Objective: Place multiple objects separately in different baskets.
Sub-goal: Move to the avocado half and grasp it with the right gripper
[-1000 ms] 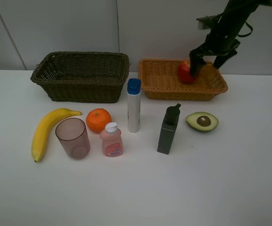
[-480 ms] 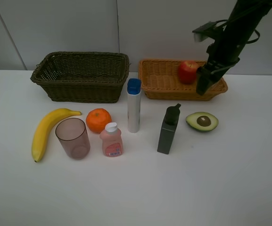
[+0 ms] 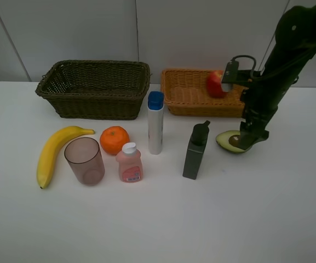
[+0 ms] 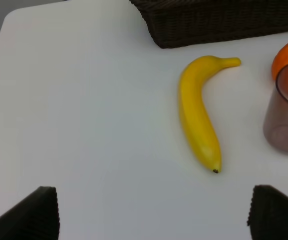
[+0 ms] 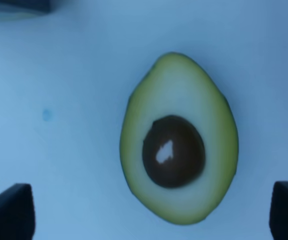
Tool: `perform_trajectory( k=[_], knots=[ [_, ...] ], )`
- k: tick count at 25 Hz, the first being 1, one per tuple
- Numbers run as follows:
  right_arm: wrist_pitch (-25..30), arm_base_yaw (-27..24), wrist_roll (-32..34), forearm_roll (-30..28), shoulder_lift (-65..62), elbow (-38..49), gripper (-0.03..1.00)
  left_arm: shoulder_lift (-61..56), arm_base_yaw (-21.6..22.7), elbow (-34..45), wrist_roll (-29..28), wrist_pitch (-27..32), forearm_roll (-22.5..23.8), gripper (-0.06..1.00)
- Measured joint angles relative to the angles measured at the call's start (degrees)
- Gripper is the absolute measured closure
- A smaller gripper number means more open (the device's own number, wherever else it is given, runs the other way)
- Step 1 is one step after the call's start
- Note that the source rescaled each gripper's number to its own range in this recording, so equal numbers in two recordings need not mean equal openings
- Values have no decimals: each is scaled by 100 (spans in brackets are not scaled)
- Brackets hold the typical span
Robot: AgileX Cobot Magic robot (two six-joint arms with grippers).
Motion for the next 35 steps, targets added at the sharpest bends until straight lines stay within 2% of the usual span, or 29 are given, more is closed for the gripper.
perform_trajectory(
  k=[4, 7, 35],
  knots=[
    [-579, 131, -247, -12, 7, 252, -3, 0, 0, 0, 0, 0, 0, -6],
    [-767, 160, -272, -47, 128, 272, -3, 0, 0, 0, 0, 0, 0, -6],
    [-1292, 172, -252, -416, 984, 272, -2, 0, 0, 0, 0, 0, 0, -6]
  ],
)
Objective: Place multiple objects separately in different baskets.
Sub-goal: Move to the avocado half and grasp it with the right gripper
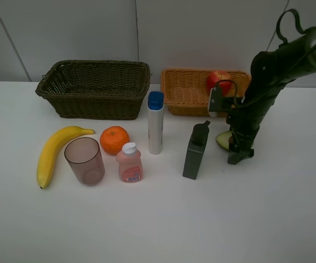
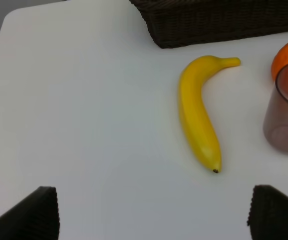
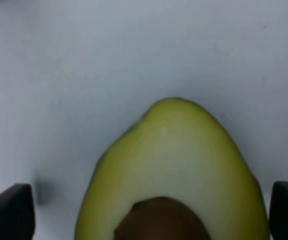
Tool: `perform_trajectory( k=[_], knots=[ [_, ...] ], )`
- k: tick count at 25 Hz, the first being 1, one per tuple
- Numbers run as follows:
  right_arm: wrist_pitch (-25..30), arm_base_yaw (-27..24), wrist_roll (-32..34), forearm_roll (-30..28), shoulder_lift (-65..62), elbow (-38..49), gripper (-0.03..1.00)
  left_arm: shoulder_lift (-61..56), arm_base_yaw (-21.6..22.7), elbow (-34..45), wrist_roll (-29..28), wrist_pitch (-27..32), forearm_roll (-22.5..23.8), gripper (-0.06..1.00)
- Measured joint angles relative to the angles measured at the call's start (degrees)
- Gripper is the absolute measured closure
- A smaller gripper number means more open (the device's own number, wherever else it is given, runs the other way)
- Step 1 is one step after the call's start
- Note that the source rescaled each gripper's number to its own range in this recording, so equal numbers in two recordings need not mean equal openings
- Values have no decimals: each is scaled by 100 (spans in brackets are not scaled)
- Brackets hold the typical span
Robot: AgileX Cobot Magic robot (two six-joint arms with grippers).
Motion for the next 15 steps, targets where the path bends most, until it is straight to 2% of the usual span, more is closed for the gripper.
perform_trajectory(
  k=[1, 3, 6, 15],
  knots=[
    [0, 0, 0, -41, 2, 0, 1, 0, 0, 0, 0, 0, 0, -6],
    [0, 0, 0, -108, 2, 0, 16, 0, 0, 0, 0, 0, 0, -6],
    [42, 0, 0, -205, 2, 0, 55, 0, 0, 0, 0, 0, 0, -6],
    [210, 0, 0, -224, 2, 0, 57, 0, 0, 0, 0, 0, 0, -6]
  ],
)
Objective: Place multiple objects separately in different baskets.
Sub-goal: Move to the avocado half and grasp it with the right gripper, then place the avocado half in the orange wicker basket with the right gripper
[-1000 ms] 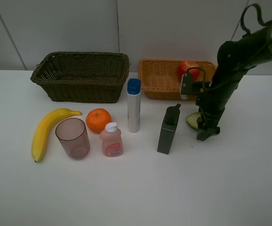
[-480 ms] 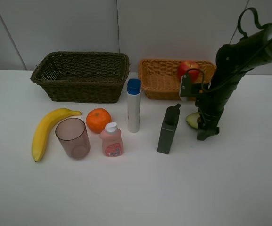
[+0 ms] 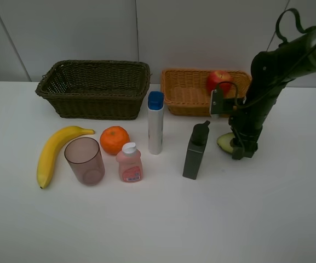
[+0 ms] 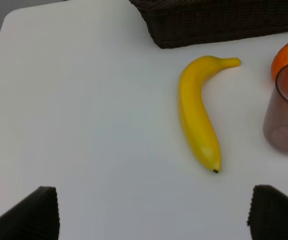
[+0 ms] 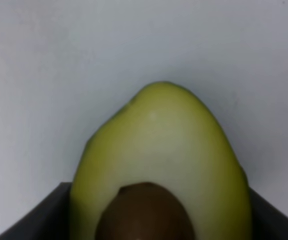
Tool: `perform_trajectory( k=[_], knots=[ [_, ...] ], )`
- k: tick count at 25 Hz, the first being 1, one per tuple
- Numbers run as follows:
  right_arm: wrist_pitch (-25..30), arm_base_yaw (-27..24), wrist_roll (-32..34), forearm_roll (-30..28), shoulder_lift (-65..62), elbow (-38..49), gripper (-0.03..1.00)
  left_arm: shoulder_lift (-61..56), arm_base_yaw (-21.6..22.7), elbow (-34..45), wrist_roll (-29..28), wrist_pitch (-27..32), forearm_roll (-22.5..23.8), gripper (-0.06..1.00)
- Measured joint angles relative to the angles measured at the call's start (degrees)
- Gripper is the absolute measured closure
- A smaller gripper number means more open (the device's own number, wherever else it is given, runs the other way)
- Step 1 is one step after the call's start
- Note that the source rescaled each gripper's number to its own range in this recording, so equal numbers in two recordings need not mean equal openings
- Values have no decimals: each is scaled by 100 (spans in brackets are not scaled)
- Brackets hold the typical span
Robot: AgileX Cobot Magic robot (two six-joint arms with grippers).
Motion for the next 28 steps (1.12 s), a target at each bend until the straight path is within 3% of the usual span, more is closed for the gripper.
perform_trajectory(
  k=[10, 19, 28],
  knots=[
    [94, 0, 0, 0, -27, 0, 57, 0, 0, 0, 0, 0, 0, -6],
    [598, 0, 0, -38, -556, -37, 57, 0, 0, 0, 0, 0, 0, -6],
    [1207, 0, 0, -82, -971, -771, 57, 0, 0, 0, 0, 0, 0, -6]
  ],
)
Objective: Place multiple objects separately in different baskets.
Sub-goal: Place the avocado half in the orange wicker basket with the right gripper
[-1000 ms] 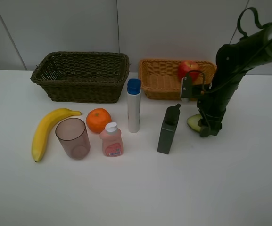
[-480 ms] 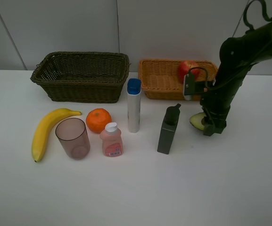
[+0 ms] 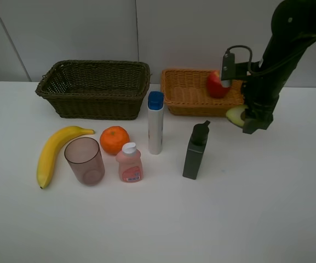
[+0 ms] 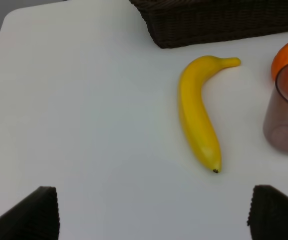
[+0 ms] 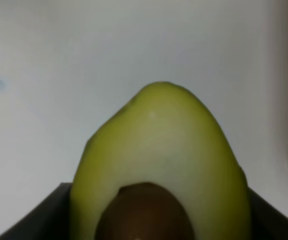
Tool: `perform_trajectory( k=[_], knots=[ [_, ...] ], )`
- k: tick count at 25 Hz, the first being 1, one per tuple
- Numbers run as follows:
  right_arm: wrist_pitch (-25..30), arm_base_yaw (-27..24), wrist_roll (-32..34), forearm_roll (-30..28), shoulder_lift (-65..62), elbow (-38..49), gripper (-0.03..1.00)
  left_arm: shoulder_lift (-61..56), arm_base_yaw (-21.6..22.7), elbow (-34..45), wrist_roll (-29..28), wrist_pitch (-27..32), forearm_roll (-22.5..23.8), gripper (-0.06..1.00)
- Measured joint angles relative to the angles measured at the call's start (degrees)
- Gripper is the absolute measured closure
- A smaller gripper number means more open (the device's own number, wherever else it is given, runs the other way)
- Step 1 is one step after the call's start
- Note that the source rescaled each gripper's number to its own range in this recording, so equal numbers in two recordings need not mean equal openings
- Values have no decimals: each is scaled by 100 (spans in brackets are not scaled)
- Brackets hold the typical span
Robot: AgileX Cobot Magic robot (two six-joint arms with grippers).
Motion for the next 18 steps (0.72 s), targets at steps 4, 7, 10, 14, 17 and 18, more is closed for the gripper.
perform_trajectory(
  k=[4, 7, 10, 14, 17, 18],
  knots=[
    [7, 0, 0, -56, 0, -493, 57, 0, 0, 0, 0, 0, 0, -6],
    [-153, -6, -29, -84, 102, -876, 57, 0, 0, 0, 0, 0, 0, -6],
    [-434, -58, -108, -97, 343, -1201, 57, 0, 0, 0, 0, 0, 0, -6],
    [-773, -114, -130, -248, 746, -1548, 57, 0, 0, 0, 0, 0, 0, -6],
    [-934, -190, -161, -327, 1066, -1748, 57, 0, 0, 0, 0, 0, 0, -6],
    [-973, -222, -201, -333, 1170, -1796, 57, 0, 0, 0, 0, 0, 0, -6]
  ],
)
